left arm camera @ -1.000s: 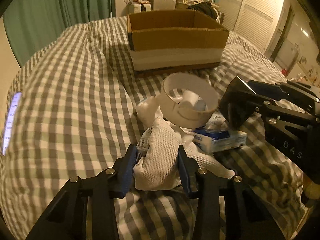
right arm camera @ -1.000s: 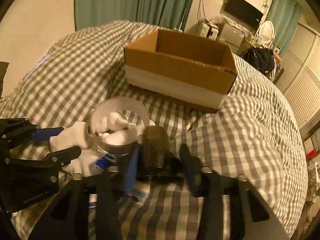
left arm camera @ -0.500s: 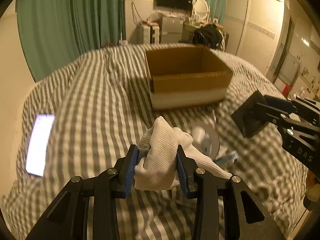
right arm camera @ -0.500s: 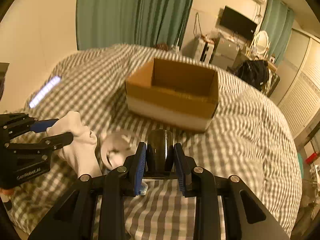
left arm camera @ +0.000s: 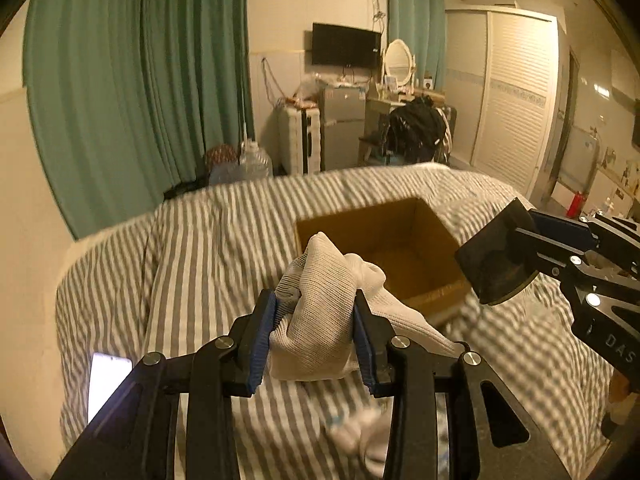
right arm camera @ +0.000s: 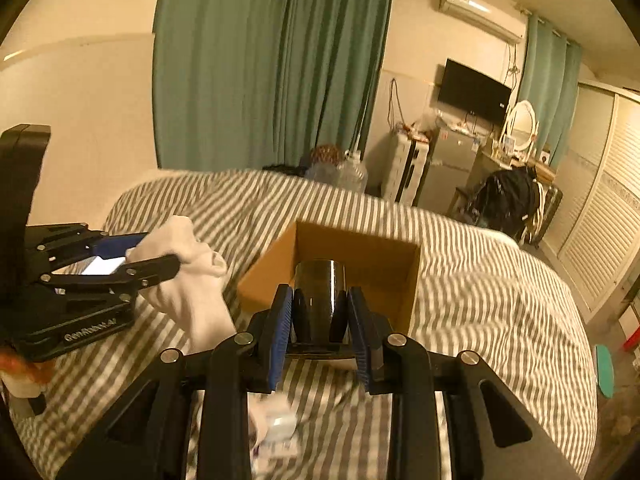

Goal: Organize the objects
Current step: 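Carry socks and mouse into the box and open both tools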

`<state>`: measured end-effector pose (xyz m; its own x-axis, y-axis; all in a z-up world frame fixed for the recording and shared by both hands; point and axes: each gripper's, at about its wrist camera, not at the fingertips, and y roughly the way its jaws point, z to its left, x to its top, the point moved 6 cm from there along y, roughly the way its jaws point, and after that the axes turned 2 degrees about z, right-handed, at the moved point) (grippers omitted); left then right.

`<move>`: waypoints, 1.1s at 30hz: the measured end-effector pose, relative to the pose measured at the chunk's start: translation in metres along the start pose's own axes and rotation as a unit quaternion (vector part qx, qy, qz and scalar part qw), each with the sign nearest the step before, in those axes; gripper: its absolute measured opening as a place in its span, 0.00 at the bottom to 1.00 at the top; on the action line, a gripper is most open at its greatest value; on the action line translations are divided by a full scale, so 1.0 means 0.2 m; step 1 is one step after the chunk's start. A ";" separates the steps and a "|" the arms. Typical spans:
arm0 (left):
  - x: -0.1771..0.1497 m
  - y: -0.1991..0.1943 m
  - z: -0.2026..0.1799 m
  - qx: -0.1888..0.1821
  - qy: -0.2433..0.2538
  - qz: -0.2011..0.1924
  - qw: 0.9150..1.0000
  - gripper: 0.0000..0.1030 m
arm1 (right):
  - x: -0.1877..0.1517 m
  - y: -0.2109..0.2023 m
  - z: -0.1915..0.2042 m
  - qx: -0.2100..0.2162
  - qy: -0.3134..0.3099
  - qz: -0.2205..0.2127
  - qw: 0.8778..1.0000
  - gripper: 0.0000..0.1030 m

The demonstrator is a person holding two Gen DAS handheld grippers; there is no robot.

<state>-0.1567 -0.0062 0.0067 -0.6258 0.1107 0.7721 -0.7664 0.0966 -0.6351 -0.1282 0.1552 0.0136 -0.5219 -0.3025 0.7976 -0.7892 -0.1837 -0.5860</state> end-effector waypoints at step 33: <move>0.22 0.84 -0.21 -0.024 0.059 0.049 0.997 0.81 | 0.18 0.82 -0.44 0.008 0.070 0.030 0.997 0.65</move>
<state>-0.3069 0.0561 -0.0679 -0.6744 0.2369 0.6994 -0.6925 0.1259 -0.7104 -0.3056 0.1957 -0.0407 -0.6097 -0.1803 0.7718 -0.7498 -0.1845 -0.6354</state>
